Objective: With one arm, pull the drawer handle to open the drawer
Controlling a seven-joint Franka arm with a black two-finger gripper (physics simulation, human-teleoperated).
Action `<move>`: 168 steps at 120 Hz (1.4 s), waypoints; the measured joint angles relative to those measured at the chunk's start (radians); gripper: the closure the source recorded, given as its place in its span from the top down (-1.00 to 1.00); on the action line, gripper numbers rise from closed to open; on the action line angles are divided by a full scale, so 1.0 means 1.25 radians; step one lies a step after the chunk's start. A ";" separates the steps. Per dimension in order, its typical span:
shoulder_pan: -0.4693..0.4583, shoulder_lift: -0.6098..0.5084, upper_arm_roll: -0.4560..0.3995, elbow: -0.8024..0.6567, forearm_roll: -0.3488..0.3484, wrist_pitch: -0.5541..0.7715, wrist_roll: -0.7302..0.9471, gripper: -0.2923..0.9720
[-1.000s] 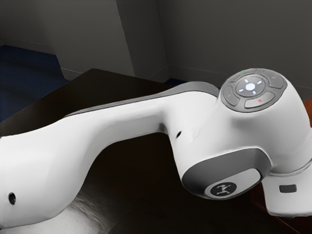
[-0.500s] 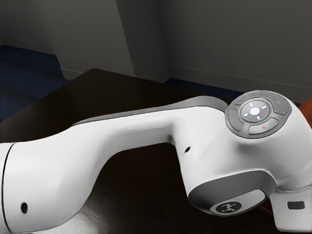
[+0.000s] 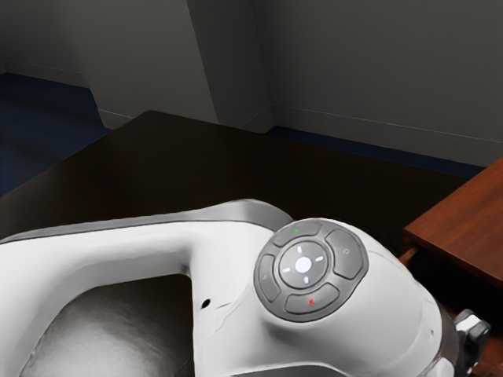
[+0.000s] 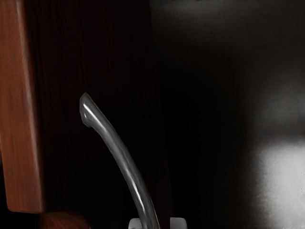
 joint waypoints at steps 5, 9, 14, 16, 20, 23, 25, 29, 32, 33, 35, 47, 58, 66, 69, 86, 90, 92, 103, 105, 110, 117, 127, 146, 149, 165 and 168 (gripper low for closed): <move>-0.002 -0.018 0.000 -0.021 -0.003 0.007 -0.004 -0.70; -0.003 -0.031 0.000 -0.038 -0.005 0.013 -0.007 -0.70; -0.005 -0.043 0.000 -0.054 -0.008 0.022 -0.011 -0.70; -0.005 -0.046 -0.001 -0.059 -0.009 0.025 -0.013 -0.70; -0.007 -0.057 -0.001 -0.070 -0.011 0.030 -0.016 -0.70; -0.010 -0.066 -0.001 -0.078 -0.013 0.032 -0.018 -0.70; -0.010 -0.072 -0.002 -0.083 -0.014 0.034 -0.020 -0.70; -0.013 -0.084 -0.003 -0.093 -0.016 0.038 -0.024 -0.70; -0.016 -0.094 -0.004 -0.100 -0.018 0.040 -0.027 -0.71; -0.016 -0.098 -0.004 -0.103 -0.019 0.041 -0.028 -0.71; -0.018 -0.105 -0.004 -0.110 -0.023 0.042 -0.030 -0.71; -0.023 -0.137 -0.004 -0.145 -0.046 0.050 -0.041 -0.71; -0.023 -0.160 -0.008 -0.168 -0.067 0.054 -0.050 -0.68; -0.024 -0.175 -0.009 -0.183 -0.084 0.056 -0.055 -0.65; -0.024 -0.178 -0.010 -0.188 -0.090 0.056 -0.056 -0.64; -0.029 -0.204 -0.010 -0.215 -0.120 0.056 -0.063 -0.59; -0.031 -0.209 -0.010 -0.221 -0.126 0.056 -0.064 -0.57; -0.032 -0.212 -0.010 -0.224 -0.128 0.056 -0.065 -0.57; -0.035 -0.218 -0.010 -0.229 -0.145 0.055 -0.067 -0.54; -0.035 -0.218 -0.010 -0.230 -0.148 0.054 -0.067 -0.54; -0.034 -0.219 -0.010 -0.230 -0.156 0.054 -0.068 -0.53; -0.037 -0.226 -0.010 -0.231 -0.166 0.053 -0.068 -0.52; -0.041 -0.240 -0.010 -0.239 -0.174 0.052 -0.068 -0.50; -0.044 -0.255 -0.010 -0.250 -0.188 0.051 -0.070 -0.44; -0.044 -0.257 -0.010 -0.251 -0.190 0.051 -0.071 -0.43; -0.044 -0.266 -0.011 -0.254 -0.200 0.049 -0.071 -0.36; -0.044 -0.268 -0.011 -0.253 -0.201 0.049 -0.071 -0.34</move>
